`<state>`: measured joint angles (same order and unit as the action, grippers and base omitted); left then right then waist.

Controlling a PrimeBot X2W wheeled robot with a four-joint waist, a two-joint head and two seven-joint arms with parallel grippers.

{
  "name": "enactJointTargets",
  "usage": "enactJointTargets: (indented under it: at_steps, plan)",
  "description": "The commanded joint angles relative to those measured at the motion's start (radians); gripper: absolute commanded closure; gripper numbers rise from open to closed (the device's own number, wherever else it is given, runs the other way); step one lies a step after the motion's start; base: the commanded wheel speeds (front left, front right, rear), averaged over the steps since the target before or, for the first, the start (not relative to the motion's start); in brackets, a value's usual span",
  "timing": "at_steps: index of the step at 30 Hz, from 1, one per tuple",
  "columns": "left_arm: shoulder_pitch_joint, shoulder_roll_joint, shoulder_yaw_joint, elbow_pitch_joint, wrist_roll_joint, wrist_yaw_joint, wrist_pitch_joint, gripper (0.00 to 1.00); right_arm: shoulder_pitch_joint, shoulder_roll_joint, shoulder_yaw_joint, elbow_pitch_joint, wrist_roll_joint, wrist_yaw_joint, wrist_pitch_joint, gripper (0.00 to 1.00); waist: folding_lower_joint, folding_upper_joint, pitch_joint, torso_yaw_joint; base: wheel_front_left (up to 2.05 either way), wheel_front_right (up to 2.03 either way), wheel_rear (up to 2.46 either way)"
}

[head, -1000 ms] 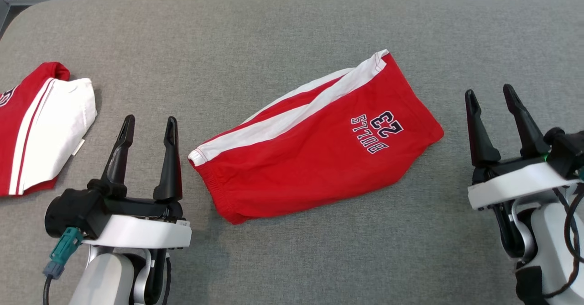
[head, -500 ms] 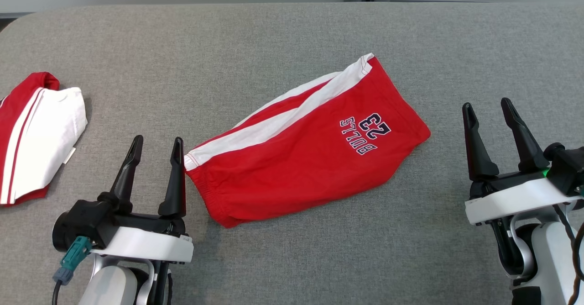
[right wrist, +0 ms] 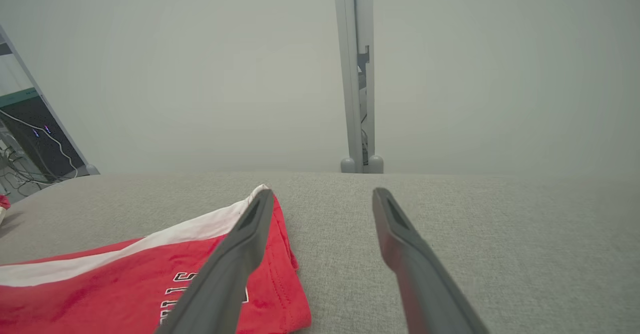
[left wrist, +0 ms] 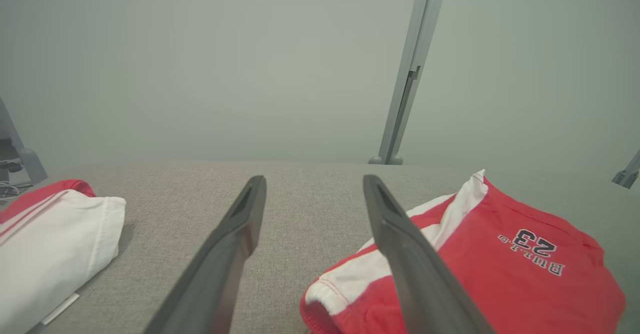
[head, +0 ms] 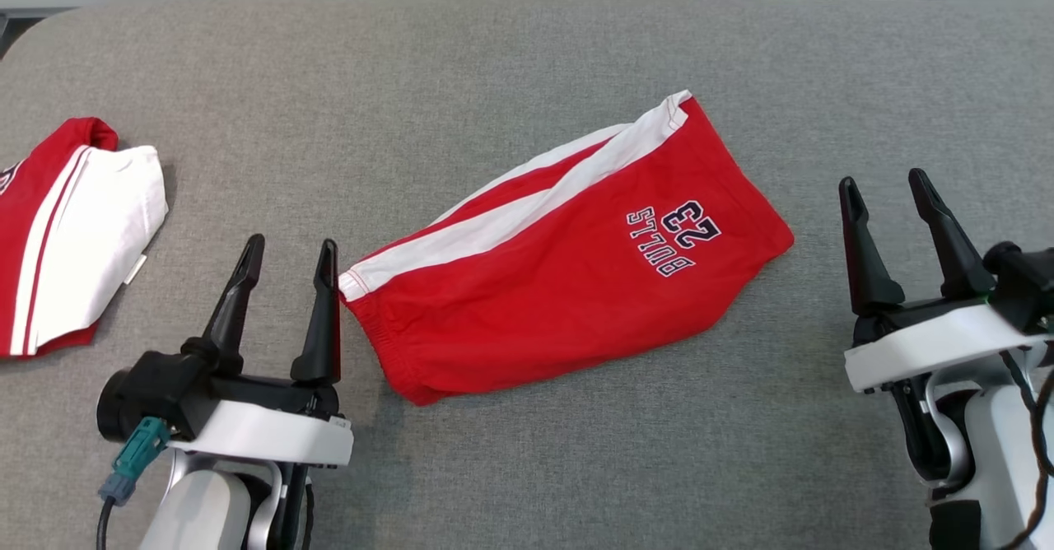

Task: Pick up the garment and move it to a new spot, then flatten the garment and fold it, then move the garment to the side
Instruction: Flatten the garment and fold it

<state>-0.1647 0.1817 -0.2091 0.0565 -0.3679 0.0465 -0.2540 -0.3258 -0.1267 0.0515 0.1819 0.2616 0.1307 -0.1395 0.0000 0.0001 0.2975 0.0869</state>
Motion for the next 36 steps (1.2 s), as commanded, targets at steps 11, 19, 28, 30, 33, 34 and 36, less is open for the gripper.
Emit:
enactJointTargets:
  at_steps: [11,19,28,30,33,34,36]
  plan:
    - [-0.059,-0.012,-0.009,0.007,0.0,-0.009,-0.004,0.0,-0.163,-0.016,0.115,0.296,0.044,0.0,0.008,0.0,0.0,-0.0001,0.068,0.059,0.0,0.0,0.0]
    - [-0.076,-0.022,-0.013,0.023,0.006,-0.019,-0.008,0.0,-0.267,-0.007,0.197,0.513,0.099,0.0,-0.001,0.0,0.0,-0.0001,0.094,0.08,0.0,0.0,0.0]
    - [-0.068,-0.021,-0.005,0.028,0.016,-0.02,-0.009,0.0,-0.283,-0.004,0.268,0.59,0.201,0.0,-0.042,1.0,0.0,-0.0001,0.083,0.061,0.0,0.0,0.0]
    - [-0.064,-0.02,-0.003,0.025,0.018,-0.019,-0.009,0.0,-0.266,-0.006,0.272,0.584,0.222,0.0,-0.058,1.0,0.0,-0.0001,0.076,0.052,0.0,0.0,0.0]
    - [-0.055,-0.015,-0.001,0.021,0.021,-0.016,-0.009,0.0,-0.22,-0.009,0.265,0.565,0.25,0.0,-0.081,1.0,0.0,-0.0001,0.065,0.035,0.0,0.0,0.0]
    - [-0.052,-0.013,0.001,0.019,0.022,-0.015,-0.009,0.0,-0.201,-0.01,0.261,0.555,0.259,0.0,-0.088,1.0,0.0,-0.0001,0.061,0.028,0.0,0.0,0.0]
    - [-0.049,-0.011,0.003,0.017,0.023,-0.014,-0.009,0.0,-0.158,-0.013,0.25,0.533,0.268,0.0,-0.099,1.0,0.0,-0.0001,0.052,0.016,0.0,0.0,0.0]
